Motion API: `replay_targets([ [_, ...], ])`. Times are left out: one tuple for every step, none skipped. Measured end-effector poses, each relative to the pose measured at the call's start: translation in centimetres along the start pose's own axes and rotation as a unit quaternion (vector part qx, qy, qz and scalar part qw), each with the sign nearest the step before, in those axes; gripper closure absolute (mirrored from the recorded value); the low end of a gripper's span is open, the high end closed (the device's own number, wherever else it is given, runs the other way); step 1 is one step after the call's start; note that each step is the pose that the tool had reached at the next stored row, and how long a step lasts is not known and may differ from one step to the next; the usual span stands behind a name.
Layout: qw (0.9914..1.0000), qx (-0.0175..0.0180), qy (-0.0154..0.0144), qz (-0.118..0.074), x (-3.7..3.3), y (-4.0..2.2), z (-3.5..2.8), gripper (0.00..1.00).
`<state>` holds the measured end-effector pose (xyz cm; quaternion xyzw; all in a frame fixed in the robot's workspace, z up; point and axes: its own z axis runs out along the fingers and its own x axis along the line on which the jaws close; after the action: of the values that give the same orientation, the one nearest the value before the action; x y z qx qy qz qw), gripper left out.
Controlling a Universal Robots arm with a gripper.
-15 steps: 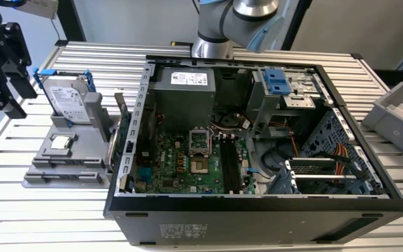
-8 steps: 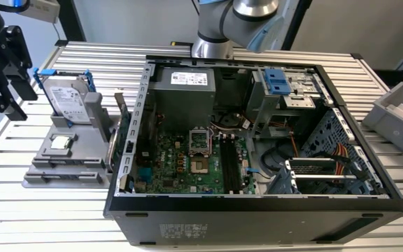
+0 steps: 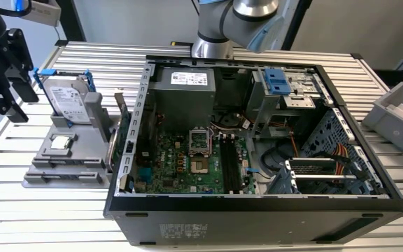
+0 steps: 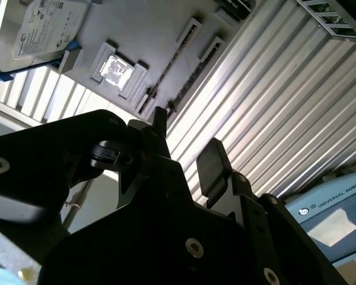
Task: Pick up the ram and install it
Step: 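Pick up the ram and move it above insertion slot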
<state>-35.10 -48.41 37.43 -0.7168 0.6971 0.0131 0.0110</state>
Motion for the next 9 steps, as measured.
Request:
replay_targets([
  [1.00000, 0.0000, 0.0000, 0.000, 0.00, 0.00, 0.06, 0.00],
  [1.00000, 0.0000, 0.0001, 0.000, 0.00, 0.00, 0.14, 0.00],
  [1.00000, 0.0000, 0.0001, 0.000, 0.01, 0.00, 0.21, 0.00],
  [1.00000, 0.0000, 0.0001, 0.000, 0.00, 0.00, 0.28, 0.00],
  [1.00000, 0.0000, 0.0003, 0.000, 0.00, 0.00, 0.35, 0.00],
  [1.00000, 0.0000, 0.0005, 0.000, 0.01, 0.00, 0.42, 0.00],
  [1.00000, 0.0000, 0.0007, 0.000, 0.01, 0.00, 0.50, 0.00],
  [1.00000, 0.0000, 0.0008, 0.000, 0.01, 0.00, 0.57, 0.00],
  [1.00000, -0.0001, 0.0009, 0.000, 0.01, 0.00, 0.64, 0.00],
])
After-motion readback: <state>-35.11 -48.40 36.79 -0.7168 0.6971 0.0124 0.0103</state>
